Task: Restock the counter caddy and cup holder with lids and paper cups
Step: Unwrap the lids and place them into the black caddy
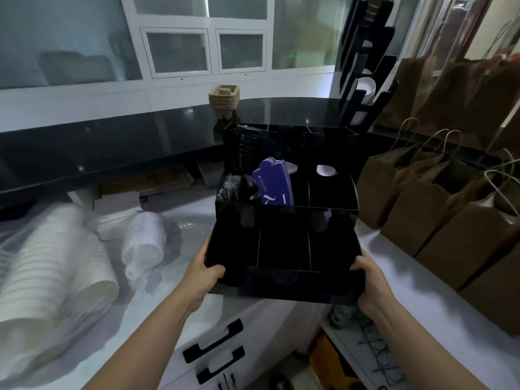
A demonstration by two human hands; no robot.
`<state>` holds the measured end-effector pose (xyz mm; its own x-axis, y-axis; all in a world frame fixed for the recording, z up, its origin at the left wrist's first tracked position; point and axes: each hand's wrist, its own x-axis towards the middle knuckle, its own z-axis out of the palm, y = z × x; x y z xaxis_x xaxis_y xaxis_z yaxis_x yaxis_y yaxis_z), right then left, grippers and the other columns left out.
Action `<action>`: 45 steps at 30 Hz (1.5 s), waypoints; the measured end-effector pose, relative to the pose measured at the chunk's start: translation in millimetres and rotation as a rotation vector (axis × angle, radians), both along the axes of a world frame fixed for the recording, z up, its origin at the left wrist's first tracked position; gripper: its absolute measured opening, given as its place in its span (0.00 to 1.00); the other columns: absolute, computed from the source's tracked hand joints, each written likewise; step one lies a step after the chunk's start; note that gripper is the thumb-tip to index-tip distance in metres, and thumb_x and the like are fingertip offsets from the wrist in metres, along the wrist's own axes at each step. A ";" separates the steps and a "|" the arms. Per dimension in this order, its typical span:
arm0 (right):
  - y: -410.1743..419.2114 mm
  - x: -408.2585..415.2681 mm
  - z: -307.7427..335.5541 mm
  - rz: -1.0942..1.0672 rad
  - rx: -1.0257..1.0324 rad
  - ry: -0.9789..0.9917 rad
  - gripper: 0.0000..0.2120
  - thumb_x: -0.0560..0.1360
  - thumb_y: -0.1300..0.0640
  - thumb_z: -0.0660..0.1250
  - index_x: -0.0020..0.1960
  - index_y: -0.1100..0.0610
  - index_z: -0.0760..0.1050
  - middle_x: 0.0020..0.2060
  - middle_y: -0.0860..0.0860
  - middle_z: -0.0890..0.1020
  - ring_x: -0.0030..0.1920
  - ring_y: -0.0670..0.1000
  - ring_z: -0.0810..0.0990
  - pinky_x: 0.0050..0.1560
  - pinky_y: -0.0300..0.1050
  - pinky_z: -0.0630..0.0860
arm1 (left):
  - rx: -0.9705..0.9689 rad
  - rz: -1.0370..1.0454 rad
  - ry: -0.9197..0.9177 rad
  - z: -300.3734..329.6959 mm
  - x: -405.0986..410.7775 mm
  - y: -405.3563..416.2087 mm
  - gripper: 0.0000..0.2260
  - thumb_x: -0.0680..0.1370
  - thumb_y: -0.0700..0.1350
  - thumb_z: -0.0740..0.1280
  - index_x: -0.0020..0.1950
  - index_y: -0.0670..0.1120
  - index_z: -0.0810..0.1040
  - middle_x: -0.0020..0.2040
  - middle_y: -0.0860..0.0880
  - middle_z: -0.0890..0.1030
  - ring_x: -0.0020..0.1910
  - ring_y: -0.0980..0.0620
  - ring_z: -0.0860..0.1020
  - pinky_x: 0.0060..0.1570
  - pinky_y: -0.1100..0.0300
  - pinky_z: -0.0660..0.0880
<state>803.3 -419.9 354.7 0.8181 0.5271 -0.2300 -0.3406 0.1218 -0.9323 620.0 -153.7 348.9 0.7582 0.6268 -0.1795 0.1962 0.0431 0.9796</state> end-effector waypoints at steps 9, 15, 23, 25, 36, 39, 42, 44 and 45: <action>16.7 36.7 -12.6 -0.005 -0.014 0.033 0.33 0.68 0.69 0.53 0.63 0.41 0.76 0.48 0.55 0.80 0.46 0.57 0.77 0.40 0.48 0.72 | 0.033 -0.004 0.110 -3.8 34.9 13.0 0.39 0.71 0.24 0.60 0.75 0.57 0.62 0.57 0.48 0.77 0.53 0.50 0.76 0.39 0.65 0.74; 14.0 56.0 -11.1 -0.011 -0.110 0.085 0.31 0.69 0.71 0.53 0.63 0.45 0.76 0.42 0.53 0.81 0.40 0.55 0.78 0.36 0.46 0.72 | 0.063 -0.037 0.159 -3.8 42.7 7.4 0.43 0.70 0.23 0.60 0.76 0.59 0.58 0.61 0.50 0.75 0.59 0.47 0.74 0.41 0.64 0.74; 20.6 59.7 -21.3 -0.078 -0.135 0.114 0.33 0.67 0.71 0.55 0.59 0.41 0.79 0.55 0.56 0.82 0.46 0.56 0.79 0.40 0.49 0.75 | 0.090 -0.010 0.145 -8.2 37.7 -1.4 0.43 0.70 0.23 0.60 0.77 0.56 0.56 0.66 0.51 0.71 0.63 0.49 0.72 0.44 0.66 0.76; 19.3 56.6 -21.4 -0.070 -0.141 0.098 0.32 0.69 0.71 0.55 0.59 0.40 0.78 0.57 0.55 0.82 0.51 0.58 0.80 0.45 0.51 0.77 | 0.092 0.005 0.142 -11.2 36.1 -3.0 0.43 0.70 0.23 0.60 0.77 0.56 0.56 0.65 0.52 0.70 0.64 0.50 0.71 0.50 0.62 0.76; 48.6 -11.2 7.4 -0.121 -0.527 -0.843 0.20 0.76 0.64 0.63 0.66 0.51 0.73 0.65 0.48 0.72 0.68 0.47 0.67 0.70 0.46 0.64 | 0.107 0.025 0.222 -3.9 26.9 2.9 0.27 0.77 0.35 0.63 0.75 0.47 0.63 0.66 0.47 0.75 0.56 0.53 0.76 0.52 0.60 0.72; 81.7 -38.3 19.5 0.075 -0.464 -0.827 0.18 0.77 0.63 0.64 0.64 0.48 0.74 0.64 0.43 0.72 0.66 0.43 0.67 0.68 0.42 0.65 | 0.126 0.076 0.232 2.6 5.5 9.5 0.24 0.79 0.39 0.63 0.75 0.47 0.64 0.64 0.47 0.77 0.56 0.52 0.75 0.52 0.62 0.70; 115.4 -60.1 22.1 0.159 -0.429 -0.759 0.18 0.77 0.62 0.63 0.64 0.48 0.74 0.59 0.42 0.74 0.60 0.40 0.72 0.64 0.39 0.70 | 0.143 0.143 0.220 9.9 -15.3 20.8 0.20 0.78 0.39 0.63 0.70 0.48 0.70 0.60 0.49 0.78 0.51 0.56 0.76 0.42 0.67 0.71; 136.2 -72.5 23.0 0.246 -0.406 -0.745 0.17 0.77 0.62 0.63 0.63 0.48 0.75 0.58 0.42 0.75 0.59 0.41 0.73 0.62 0.39 0.72 | 0.159 0.220 0.225 13.4 -29.2 31.8 0.18 0.78 0.38 0.63 0.68 0.47 0.72 0.59 0.50 0.77 0.49 0.56 0.77 0.41 0.68 0.71; 145.8 -77.2 22.5 0.297 -0.414 -0.762 0.17 0.77 0.62 0.63 0.64 0.49 0.75 0.58 0.42 0.75 0.59 0.41 0.73 0.61 0.37 0.71 | 0.175 0.265 0.222 13.9 -36.0 38.2 0.18 0.77 0.37 0.63 0.67 0.46 0.73 0.60 0.49 0.77 0.52 0.54 0.77 0.44 0.66 0.72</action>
<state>726.1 -274.0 377.2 0.6701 0.7357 0.0987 0.4202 -0.2663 -0.8675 584.0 -115.4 362.8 0.5208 0.8313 -0.1939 0.4087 -0.0433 0.9116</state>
